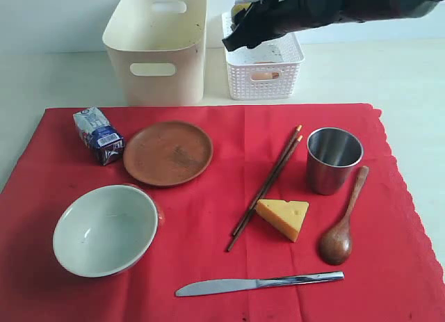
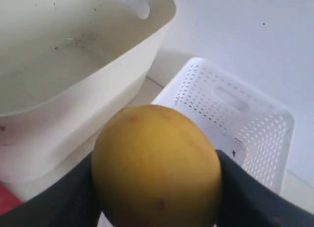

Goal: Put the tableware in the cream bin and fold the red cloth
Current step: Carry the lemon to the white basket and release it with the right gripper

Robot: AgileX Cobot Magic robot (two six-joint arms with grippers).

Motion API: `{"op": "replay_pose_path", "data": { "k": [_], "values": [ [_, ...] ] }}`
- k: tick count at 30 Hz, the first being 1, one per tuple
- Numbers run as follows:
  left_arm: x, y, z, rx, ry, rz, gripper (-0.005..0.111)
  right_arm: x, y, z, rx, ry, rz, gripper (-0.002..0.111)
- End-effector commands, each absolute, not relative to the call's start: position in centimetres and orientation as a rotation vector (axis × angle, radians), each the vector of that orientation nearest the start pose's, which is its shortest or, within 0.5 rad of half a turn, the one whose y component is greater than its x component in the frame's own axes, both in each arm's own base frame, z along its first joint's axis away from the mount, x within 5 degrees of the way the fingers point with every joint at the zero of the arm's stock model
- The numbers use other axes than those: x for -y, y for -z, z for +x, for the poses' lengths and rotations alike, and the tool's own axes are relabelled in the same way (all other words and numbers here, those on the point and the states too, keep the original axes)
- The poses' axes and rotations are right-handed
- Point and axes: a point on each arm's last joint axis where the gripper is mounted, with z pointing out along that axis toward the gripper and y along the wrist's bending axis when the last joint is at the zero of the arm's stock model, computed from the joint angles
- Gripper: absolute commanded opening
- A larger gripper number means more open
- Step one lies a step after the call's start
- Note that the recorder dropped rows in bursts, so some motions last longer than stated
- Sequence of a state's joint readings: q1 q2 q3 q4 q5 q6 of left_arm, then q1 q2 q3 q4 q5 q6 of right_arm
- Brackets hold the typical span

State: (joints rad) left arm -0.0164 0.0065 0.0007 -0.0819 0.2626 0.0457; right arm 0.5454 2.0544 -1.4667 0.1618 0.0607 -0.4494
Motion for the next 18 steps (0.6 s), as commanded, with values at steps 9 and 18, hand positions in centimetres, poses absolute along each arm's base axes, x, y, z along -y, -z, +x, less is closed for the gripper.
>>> {"op": "replay_pose_path", "data": {
  "k": [9, 18],
  "values": [
    [0.3, -19.0, 5.5, -1.740, 0.058, -0.005, 0.002, -23.8, -16.2, 43.5, -1.904, -0.244, -0.320, 0.012],
    [0.3, -19.0, 5.5, -1.740, 0.057, -0.004, 0.002, -23.9, -14.7, 43.6, -1.912, -0.160, -0.420, 0.045]
  ]
}}
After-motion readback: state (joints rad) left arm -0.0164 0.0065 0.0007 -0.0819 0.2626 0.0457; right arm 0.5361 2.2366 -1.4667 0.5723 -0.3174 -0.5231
